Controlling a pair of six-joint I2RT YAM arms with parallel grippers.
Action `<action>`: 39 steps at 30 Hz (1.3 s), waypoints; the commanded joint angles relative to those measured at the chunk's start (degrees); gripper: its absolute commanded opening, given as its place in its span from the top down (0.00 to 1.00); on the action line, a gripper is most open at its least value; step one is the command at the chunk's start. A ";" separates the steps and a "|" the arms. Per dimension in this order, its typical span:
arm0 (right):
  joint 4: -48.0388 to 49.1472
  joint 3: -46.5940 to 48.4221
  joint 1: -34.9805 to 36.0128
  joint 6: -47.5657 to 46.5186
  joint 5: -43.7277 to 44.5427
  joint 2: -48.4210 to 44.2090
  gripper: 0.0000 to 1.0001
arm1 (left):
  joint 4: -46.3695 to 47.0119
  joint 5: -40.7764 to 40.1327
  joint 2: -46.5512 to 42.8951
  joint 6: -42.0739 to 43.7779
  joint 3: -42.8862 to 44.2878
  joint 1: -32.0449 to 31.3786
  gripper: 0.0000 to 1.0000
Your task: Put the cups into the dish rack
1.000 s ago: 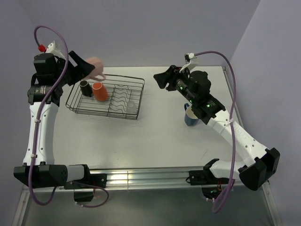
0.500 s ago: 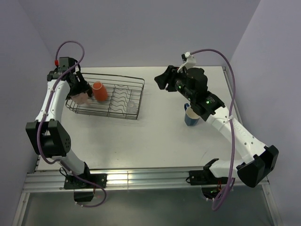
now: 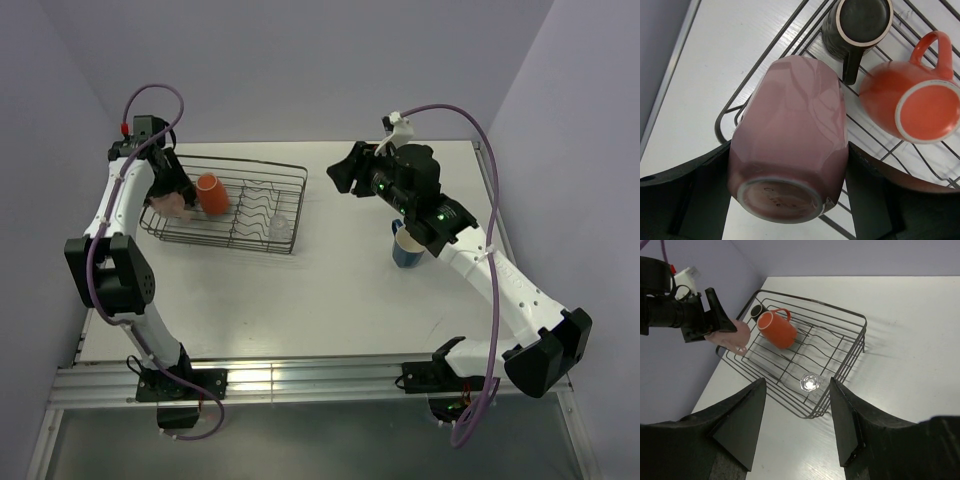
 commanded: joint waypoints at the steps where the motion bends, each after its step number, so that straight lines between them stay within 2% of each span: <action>1: 0.79 0.05 -0.39 -1.43 -0.17 -0.97 0.39 | 2.91 -0.63 0.33 -0.14 4.68 -0.08 1.00; 23: -2.55 0.40 -0.39 -3.37 0.79 -0.10 0.38 | 5.99 1.74 10.88 -1.37 3.10 -0.08 0.99; 24: -2.81 0.48 -0.30 -3.37 0.71 -0.01 0.38 | 5.99 1.74 10.97 -1.46 3.10 -0.08 0.94; 29: -3.16 0.75 -0.39 -3.63 0.79 0.43 0.38 | 5.63 0.86 11.41 -1.64 3.10 -0.08 0.91; 31: -3.25 0.66 -0.39 -3.63 0.79 0.43 0.38 | 5.90 0.95 11.32 -1.64 2.66 -0.08 0.85; 35: -3.34 0.57 -0.30 -3.55 0.44 0.61 0.38 | 5.72 0.77 11.32 -1.81 2.31 -0.08 0.71; 36: -3.34 0.57 -0.39 -3.54 0.44 0.70 0.38 | 5.63 0.69 11.23 -1.81 2.22 -0.08 0.63; 39: -3.51 0.57 -0.39 -3.63 0.53 0.70 0.38 | 5.63 0.51 10.97 -1.90 1.87 -0.08 0.51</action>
